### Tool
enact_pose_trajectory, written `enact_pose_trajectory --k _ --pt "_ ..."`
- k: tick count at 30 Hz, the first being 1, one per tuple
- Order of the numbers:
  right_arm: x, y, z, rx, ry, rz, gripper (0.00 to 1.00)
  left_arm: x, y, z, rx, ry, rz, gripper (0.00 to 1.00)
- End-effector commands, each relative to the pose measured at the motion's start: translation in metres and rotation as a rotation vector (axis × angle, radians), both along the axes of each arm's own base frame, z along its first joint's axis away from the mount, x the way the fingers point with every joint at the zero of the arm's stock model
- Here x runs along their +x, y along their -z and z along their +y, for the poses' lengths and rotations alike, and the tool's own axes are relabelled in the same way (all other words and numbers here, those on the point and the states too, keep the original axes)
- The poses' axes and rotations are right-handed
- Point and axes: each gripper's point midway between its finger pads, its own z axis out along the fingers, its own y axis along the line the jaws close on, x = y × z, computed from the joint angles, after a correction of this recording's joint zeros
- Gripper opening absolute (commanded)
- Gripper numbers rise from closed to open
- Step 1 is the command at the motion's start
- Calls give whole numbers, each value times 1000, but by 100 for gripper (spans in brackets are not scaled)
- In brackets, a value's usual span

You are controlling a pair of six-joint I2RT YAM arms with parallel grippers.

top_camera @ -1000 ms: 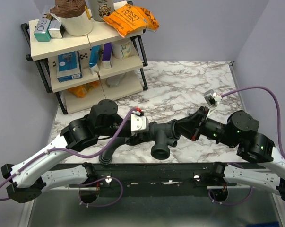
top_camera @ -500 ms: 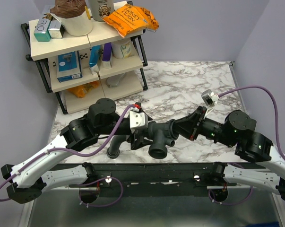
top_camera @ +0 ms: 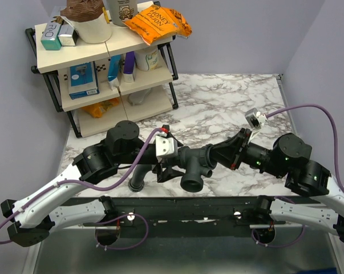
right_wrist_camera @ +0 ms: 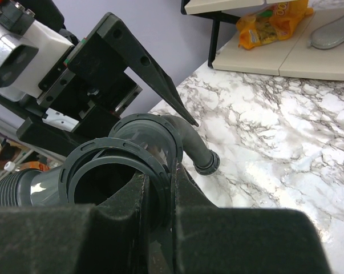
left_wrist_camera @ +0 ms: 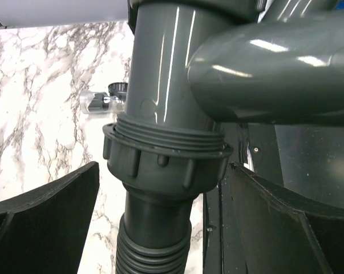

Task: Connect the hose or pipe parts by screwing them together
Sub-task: Install the adaptor on the pipeline.

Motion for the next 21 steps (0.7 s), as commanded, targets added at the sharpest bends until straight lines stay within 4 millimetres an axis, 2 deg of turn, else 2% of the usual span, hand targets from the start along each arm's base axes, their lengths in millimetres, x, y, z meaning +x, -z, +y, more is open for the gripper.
enact_pose_trajectory --k 1,6,9,12,13,18,19,21 --pt "-2 -27 2 107 -10 -24 0 2 -15 -5 -61 -3 -8 99" --pt "-2 -30 1 121 -6 -28 1 0 -11 -5 -55 9 -3 98" --pt "-3 -30 1 124 -9 -31 1 -1 -3 -4 -39 9 1 92" --pt "-3 -30 3 126 -14 -27 0 -1 -2 -5 -45 13 0 80" --pt "-3 -30 3 128 -15 -25 1 -1 -4 -6 -53 13 4 70" --pt "-2 -24 5 123 -15 -17 1 2 -10 -8 -73 -4 13 50" --pt "-3 -23 6 122 -17 -13 1 3 -14 -8 -87 -10 9 42" --pt "-2 -19 7 116 -17 -7 1 4 -18 -8 -100 -21 20 34"
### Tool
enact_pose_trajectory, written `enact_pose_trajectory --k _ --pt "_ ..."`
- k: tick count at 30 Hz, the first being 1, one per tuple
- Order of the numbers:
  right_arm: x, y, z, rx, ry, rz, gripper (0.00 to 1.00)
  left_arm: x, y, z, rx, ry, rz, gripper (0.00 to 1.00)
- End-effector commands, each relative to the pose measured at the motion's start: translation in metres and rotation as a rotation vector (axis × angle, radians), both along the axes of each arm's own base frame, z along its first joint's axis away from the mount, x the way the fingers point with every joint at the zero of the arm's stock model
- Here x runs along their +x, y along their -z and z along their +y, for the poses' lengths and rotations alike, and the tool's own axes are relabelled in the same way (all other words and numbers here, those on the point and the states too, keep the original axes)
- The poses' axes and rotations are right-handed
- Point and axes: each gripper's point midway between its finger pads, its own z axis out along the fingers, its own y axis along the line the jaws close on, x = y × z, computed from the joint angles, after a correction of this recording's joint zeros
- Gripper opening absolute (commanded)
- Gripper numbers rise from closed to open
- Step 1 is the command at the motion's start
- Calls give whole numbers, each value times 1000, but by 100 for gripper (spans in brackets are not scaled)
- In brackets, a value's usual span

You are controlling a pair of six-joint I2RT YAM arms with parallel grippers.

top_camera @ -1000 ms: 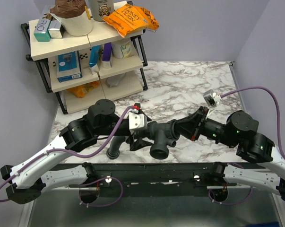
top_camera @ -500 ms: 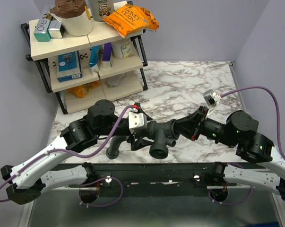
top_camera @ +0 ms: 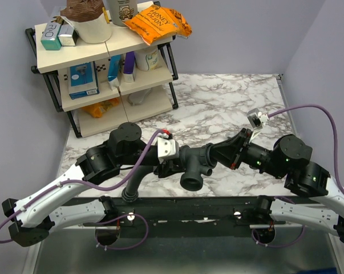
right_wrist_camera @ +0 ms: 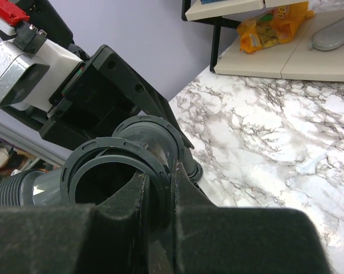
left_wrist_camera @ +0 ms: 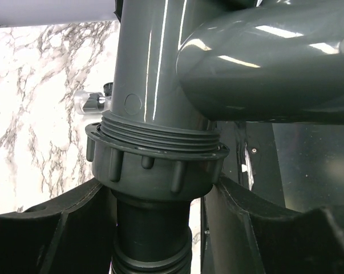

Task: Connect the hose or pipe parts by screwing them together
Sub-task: Install the adaptor on the pipeline.

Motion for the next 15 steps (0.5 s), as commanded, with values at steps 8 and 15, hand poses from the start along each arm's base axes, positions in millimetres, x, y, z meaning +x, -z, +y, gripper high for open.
enact_pose_trajectory --k 8,15 --pt "-1 -3 6 77 -11 8 0 5 -42 -2 -140 -46 50 37" --pt "-2 -5 6 92 -15 5 1 6 -39 -1 -137 -50 47 66"
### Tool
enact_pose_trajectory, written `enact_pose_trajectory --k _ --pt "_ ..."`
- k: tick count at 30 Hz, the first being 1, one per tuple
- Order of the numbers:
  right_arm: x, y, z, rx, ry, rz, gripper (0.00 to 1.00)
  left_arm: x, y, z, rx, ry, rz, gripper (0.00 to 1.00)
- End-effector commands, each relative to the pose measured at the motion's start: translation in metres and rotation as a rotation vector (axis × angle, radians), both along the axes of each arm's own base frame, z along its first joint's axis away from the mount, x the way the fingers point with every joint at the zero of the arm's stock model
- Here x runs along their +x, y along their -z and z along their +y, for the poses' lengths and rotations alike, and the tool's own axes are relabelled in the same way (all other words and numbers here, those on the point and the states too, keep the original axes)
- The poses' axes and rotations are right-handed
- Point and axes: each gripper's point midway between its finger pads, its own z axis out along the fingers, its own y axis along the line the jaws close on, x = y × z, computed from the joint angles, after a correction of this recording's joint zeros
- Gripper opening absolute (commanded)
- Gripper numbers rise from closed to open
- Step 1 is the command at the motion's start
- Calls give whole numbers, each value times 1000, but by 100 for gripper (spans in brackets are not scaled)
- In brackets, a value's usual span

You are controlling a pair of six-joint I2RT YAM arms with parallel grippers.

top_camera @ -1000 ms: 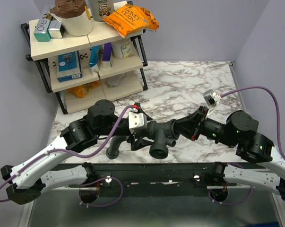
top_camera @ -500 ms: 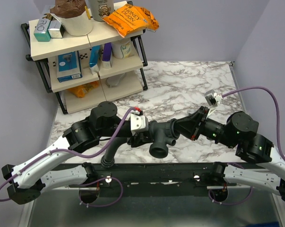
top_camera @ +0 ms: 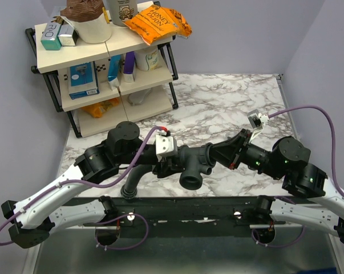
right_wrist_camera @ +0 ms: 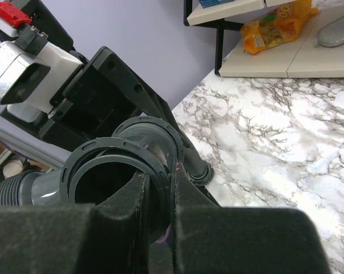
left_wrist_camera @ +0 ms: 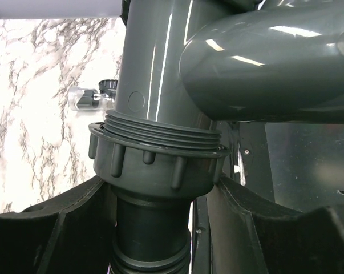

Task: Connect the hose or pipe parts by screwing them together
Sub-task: Install the adaptor on the pipeline.

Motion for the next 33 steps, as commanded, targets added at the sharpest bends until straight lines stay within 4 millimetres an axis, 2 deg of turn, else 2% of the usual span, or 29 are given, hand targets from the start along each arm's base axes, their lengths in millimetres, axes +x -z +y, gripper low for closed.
enact_pose_trajectory --k 1,3,4,5,8,12,15,16,18,19,21,22,25,26,27,29,30,33 --pt "-3 -11 4 48 -26 -34 0 7 -38 -4 -129 -43 -1 66" --pt "-4 -14 2 55 -24 -37 1 7 -37 -4 -129 -43 2 71" --pt "-4 -13 3 53 -23 -36 0 6 -37 -4 -129 -43 2 80" --pt "-4 -12 3 52 -24 -37 1 7 -37 -4 -131 -44 3 82" --pt "-4 -14 3 57 -23 -36 1 5 -37 -4 -127 -35 -1 77" --pt "-4 -14 4 58 -29 -35 1 4 -37 -5 -129 -25 -3 77" --pt "-4 -15 4 61 -28 -37 0 3 -33 -4 -119 -19 0 60" --pt "-5 -15 4 62 -29 -38 1 3 -33 -4 -120 -18 -4 47" --pt "-5 -14 5 59 -31 -36 0 4 -31 -4 -117 -24 0 35" --pt "-4 -14 5 57 -29 -33 1 4 -33 -4 -121 -21 0 21" --pt "-3 -11 6 51 -28 -30 2 5 -34 -4 -124 -24 1 7" --pt "-3 -10 5 46 -26 -29 7 4 -33 -4 -122 -23 3 0" --pt "0 -10 1 40 2 -29 14 6 -29 -2 -112 -32 6 0" --pt "1 -12 -1 41 9 -31 19 7 -29 -2 -112 -35 5 0" --pt "3 -10 -3 29 25 -26 40 7 -28 -2 -111 -38 7 0" --pt "6 -10 -7 10 48 -31 60 9 -28 -1 -106 -49 6 0" --pt "10 -10 -12 -10 81 -28 76 10 -27 -1 -104 -53 6 0" --pt "15 -26 -28 -28 139 -66 95 12 -26 1 -96 -57 8 0"
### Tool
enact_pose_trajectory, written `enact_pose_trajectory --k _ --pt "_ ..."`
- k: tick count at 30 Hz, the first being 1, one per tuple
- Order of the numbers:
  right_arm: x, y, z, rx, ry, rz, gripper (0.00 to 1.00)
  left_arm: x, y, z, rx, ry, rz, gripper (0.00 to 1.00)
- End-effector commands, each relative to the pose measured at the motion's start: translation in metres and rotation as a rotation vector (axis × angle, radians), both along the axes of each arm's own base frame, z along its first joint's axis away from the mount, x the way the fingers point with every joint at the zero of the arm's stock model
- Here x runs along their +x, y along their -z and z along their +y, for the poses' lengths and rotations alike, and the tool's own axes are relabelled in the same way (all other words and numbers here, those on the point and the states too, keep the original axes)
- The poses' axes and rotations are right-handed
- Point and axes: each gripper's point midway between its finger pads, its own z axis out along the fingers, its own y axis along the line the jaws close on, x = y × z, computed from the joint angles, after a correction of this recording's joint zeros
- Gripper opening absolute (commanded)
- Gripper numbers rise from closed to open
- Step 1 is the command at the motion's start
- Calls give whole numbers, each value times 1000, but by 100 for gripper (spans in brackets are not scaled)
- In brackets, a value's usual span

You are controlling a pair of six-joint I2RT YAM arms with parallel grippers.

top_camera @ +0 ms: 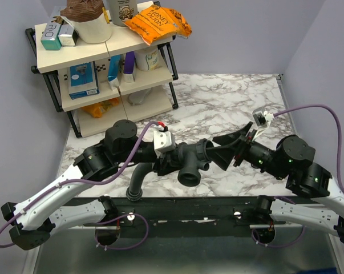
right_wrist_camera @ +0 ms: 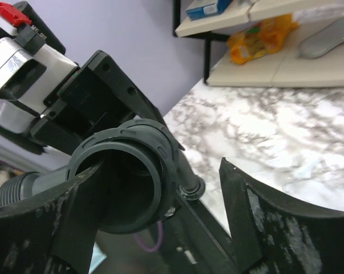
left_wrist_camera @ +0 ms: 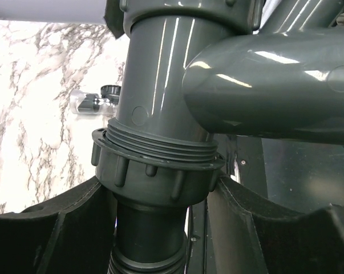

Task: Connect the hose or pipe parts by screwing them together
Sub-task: Install the adaptor on the pipeline.

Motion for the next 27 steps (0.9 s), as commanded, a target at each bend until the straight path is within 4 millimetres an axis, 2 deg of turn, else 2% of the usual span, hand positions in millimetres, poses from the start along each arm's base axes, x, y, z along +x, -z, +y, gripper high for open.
enact_pose_trajectory --k 1,8,11,12,14,15,18,22,25,27 --pt "8 -23 -25 -36 97 -68 97 8 -18 1 -58 -36 -28 0" --pt "8 -63 -61 -62 172 -191 99 12 -26 2 -89 -51 -9 0" --pt "4 -73 -73 -80 177 -259 81 17 -31 4 -96 -72 -7 0" --pt "4 -69 -76 -106 176 -262 58 18 -33 4 -98 -75 -6 0" --pt "2 -67 -78 -149 161 -275 30 22 -37 4 -105 -89 -8 0" --pt "1 -53 -69 -216 125 -262 15 24 -38 5 -105 -95 -9 0" --pt "-14 -33 -47 -305 -42 -288 1 30 -41 4 -107 -116 -8 0" --pt "-33 1 -23 -410 -248 -290 0 38 -43 3 -104 -136 -9 0" --pt "-44 16 -11 -414 -343 -304 0 39 -45 2 -103 -128 -7 0" --pt "-49 18 -8 -402 -381 -319 1 39 -44 1 -100 -127 -3 0"
